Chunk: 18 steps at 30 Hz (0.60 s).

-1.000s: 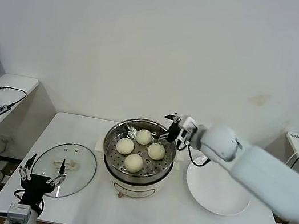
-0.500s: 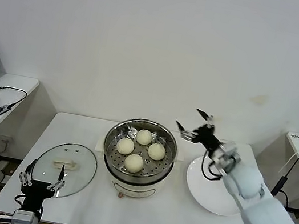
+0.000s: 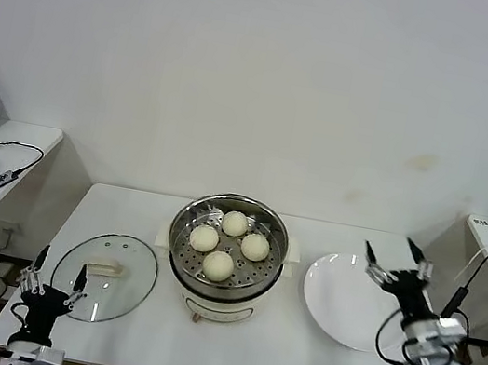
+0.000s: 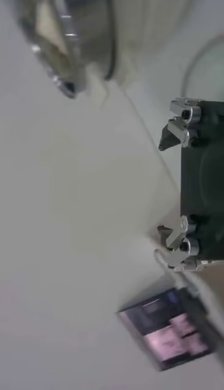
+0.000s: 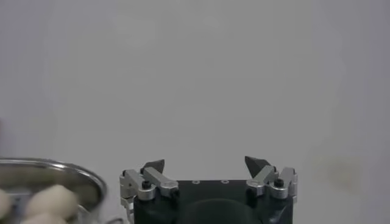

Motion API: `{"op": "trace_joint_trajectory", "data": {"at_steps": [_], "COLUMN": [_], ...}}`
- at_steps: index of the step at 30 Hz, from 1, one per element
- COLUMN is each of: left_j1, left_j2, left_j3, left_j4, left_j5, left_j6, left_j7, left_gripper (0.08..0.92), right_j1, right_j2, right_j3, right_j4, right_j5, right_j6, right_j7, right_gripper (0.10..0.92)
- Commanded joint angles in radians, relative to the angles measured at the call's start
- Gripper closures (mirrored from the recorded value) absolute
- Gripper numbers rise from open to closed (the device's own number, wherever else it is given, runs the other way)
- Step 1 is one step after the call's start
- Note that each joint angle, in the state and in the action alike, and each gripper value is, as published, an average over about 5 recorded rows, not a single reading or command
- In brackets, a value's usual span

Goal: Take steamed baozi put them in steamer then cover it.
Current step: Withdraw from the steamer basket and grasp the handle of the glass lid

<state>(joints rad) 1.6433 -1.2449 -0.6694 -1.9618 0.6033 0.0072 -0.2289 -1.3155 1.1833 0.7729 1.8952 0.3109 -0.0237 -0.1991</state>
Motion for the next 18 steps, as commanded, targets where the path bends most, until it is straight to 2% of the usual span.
{"op": "trace_joint_trajectory", "data": {"at_steps": [1,6,18], "left_j1": [-0.052,-0.122,-0.278], "left_j2": [0.103,0.121,0.108], "left_j3": [-0.033,-0.002,0.049], "left_j4": [0.196,0.277,0.399], "left_j5": [0.6,0.669,0.672], "left_j6": [-0.066,-0.069,-0.072], "left_j7": [0.032,0.062,0.091], "left_gripper": [0.177,0.177,0.177], "right_j1": [-0.193,-0.212,-0.252], "right_j2": [0.199,0.223,0.252], "right_j3": [0.229,0.221,0.225], "right_j4": [0.072,0.091,0.12], "right_j5": [-0.066,-0.101,-0.125], "right_j6": [0.001,0.01,0.006], "right_j7": [-0.015,-0.012,-0.003], "right_gripper": [0.203,0.203,0.203]}}
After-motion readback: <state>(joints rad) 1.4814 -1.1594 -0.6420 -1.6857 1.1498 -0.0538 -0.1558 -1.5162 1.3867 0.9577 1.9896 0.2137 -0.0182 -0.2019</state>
